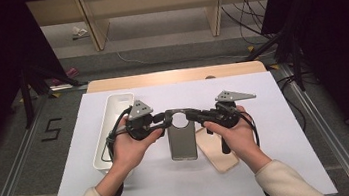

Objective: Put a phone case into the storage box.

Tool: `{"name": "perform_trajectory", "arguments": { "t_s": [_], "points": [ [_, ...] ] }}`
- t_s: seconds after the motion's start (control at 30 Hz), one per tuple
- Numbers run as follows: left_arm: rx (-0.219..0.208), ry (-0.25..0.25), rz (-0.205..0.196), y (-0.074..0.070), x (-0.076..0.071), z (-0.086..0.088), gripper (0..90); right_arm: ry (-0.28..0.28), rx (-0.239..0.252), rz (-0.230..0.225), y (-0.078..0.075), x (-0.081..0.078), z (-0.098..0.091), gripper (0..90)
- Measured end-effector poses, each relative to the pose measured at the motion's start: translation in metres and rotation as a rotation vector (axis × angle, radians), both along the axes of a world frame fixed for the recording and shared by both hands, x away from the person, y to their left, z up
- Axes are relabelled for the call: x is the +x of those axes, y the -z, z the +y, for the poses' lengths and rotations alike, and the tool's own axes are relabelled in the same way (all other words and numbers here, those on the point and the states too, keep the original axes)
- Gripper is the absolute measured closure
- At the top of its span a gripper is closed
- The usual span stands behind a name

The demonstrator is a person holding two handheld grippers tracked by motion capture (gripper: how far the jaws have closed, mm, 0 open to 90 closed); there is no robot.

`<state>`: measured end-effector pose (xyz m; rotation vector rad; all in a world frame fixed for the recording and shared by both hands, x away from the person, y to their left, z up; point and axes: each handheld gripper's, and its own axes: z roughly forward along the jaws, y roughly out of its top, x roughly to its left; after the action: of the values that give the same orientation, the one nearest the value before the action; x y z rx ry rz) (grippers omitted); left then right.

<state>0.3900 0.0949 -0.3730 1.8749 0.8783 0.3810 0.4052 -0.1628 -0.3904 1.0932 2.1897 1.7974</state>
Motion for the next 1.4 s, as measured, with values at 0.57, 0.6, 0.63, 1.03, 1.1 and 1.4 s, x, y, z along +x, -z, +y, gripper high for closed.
{"name": "perform_trajectory", "arguments": {
  "t_s": [0.57,0.6,0.63,1.03,1.1,1.4],
  "points": [
    [-0.048,-0.094,-0.019,-0.001,-0.006,0.004,83.8,-0.011,-0.003,-0.009,0.003,-0.001,0.003,81.2],
    [-0.048,-0.095,-0.021,-0.002,-0.006,0.004,84.2,-0.013,-0.002,-0.009,0.003,-0.001,0.003,81.2],
    [-0.046,-0.101,-0.021,-0.002,-0.006,0.003,84.4,-0.013,-0.003,-0.009,0.003,-0.001,0.003,81.1],
    [-0.033,-0.12,-0.048,-0.004,-0.008,0.004,85.0,-0.012,-0.059,-0.057,0.0,-0.001,0.006,71.1],
    [-0.036,-0.122,-0.052,-0.004,-0.007,0.006,85.1,-0.013,-0.072,-0.069,-0.002,-0.001,0.006,62.8],
    [-0.038,-0.137,-0.079,-0.009,-0.005,0.014,85.0,-0.025,-0.12,-0.104,-0.006,-0.002,0.007,30.1]
  ]
}}
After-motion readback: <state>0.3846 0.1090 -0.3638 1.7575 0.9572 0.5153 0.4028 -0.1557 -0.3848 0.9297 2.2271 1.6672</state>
